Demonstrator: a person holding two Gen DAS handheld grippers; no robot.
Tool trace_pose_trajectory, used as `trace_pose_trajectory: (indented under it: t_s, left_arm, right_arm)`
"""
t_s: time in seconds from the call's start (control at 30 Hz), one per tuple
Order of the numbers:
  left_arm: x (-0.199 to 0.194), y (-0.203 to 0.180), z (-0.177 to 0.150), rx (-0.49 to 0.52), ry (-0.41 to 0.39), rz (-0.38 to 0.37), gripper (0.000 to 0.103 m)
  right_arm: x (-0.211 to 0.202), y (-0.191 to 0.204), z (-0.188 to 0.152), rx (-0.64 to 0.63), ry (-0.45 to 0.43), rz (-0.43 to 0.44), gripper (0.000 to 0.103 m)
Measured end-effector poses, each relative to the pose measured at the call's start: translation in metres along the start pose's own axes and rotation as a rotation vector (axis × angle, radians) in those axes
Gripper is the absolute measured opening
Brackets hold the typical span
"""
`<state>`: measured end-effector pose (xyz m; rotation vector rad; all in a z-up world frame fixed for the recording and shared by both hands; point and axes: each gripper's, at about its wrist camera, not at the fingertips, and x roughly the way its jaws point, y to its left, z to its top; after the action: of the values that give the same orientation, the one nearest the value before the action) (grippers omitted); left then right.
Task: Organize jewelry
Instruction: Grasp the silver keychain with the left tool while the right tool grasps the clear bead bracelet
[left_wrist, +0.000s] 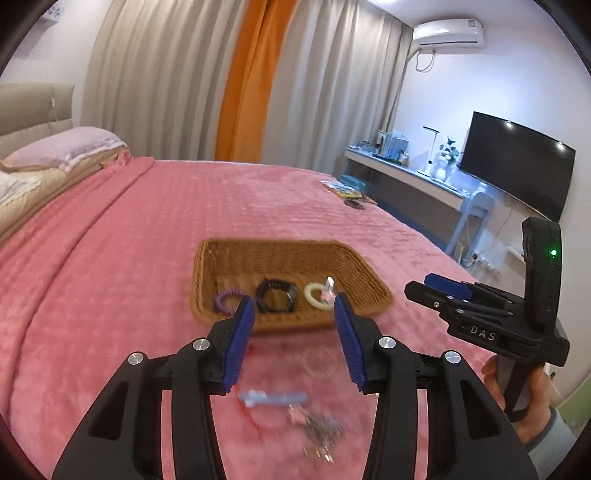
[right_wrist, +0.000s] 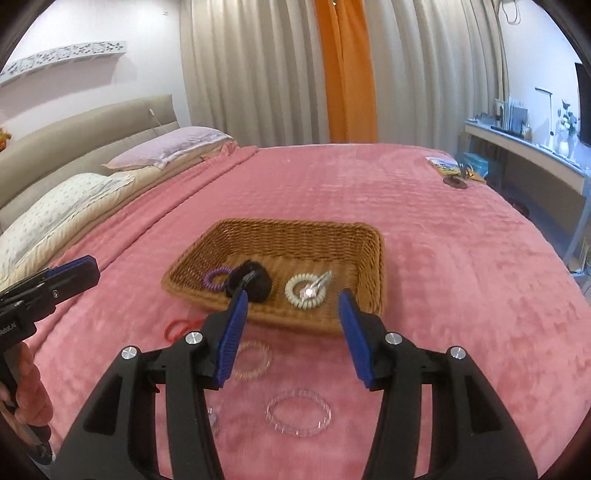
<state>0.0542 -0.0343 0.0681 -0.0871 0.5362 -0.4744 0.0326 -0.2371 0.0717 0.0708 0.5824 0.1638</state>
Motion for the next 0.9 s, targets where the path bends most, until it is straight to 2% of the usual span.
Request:
trace_pose_trajectory:
  t_s: [0.17,0.47,0.7,0.77,0.83,0.9]
  left_arm:
    - [-0.003,-0.004,-0.033,-0.017,0.047,0.004,0.043]
    - [0.043,-0.001,-0.089,-0.081,0.229,0.026,0.043]
    - [0.070,0.000,-0.100,-0.129,0.322,0.014,0.043]
    - [0.079,-0.002,-0.102,-0.133,0.349,0.023,0.043]
    - [0.087,-0.006,-0.103,-0.132,0.376,0.039,0.043]
    - [0.092,-0.010,-0.104,-0.122,0.386,0.051,0.043]
  right_arm:
    - [0.000,0.000,-0.036,0.015,0.040,0.003,0.048]
    - [0.035,-0.024,-0.086,0.103,0.155,-0.037,0.048]
    - [0.052,-0.027,-0.092,0.100,0.210,-0.096,0.048]
    - [0.057,-0.025,-0.092,0.091,0.223,-0.112,0.044]
    - [0.062,-0.025,-0.093,0.089,0.239,-0.115,0.033]
    - [0.064,-0.025,-0.094,0.086,0.253,-0.116,0.030]
